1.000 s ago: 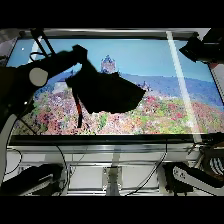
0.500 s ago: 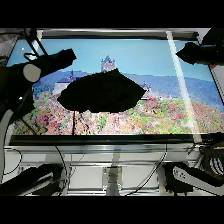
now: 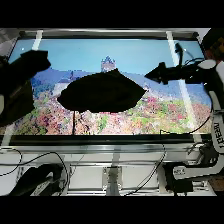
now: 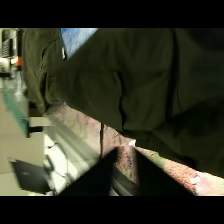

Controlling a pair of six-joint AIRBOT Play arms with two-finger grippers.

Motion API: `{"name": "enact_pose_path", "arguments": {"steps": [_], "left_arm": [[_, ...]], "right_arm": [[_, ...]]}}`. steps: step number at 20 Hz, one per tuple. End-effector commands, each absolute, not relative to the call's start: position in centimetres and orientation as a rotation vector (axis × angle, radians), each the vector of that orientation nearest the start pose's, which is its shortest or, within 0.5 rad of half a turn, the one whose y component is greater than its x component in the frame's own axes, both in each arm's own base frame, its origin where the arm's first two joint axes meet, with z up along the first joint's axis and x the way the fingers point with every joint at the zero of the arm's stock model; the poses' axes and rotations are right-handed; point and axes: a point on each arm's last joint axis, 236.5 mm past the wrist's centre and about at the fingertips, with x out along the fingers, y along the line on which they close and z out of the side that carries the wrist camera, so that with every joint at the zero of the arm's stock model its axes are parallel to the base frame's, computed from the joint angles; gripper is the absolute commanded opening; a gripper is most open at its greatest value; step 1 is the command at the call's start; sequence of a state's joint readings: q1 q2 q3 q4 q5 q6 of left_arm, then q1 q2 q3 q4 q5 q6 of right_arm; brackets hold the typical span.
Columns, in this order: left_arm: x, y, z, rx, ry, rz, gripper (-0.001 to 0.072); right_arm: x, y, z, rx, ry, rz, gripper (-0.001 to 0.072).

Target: Fold the clothes and pants, and hang the long-sleeved shirts on hangers.

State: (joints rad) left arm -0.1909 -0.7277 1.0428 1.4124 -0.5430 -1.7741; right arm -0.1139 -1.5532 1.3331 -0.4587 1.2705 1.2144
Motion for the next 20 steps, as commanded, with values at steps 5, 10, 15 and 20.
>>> {"name": "enact_pose_path", "arguments": {"steps": [5,10,15,20], "left_arm": [[33.5,-8.8,26.2,-0.387,0.267,-0.241,0.0021],[33.5,-9.0,26.2,-0.407,0.27,-0.25,0.0021],[33.5,-9.0,26.2,-0.406,0.27,-0.25,0.0022],[33.5,-9.0,26.2,-0.406,0.27,-0.25,0.0022]], "right_arm": [[43.7,22.6,-1.2,0.969,1.217,0.495,0.0339],[43.5,26.5,-3.4,1.007,1.243,0.42,0.0339],[43.8,26.0,-5.1,1.052,1.273,0.324,0.0343],[42.6,25.2,-6.6,1.008,1.338,0.257,0.0346]]}}
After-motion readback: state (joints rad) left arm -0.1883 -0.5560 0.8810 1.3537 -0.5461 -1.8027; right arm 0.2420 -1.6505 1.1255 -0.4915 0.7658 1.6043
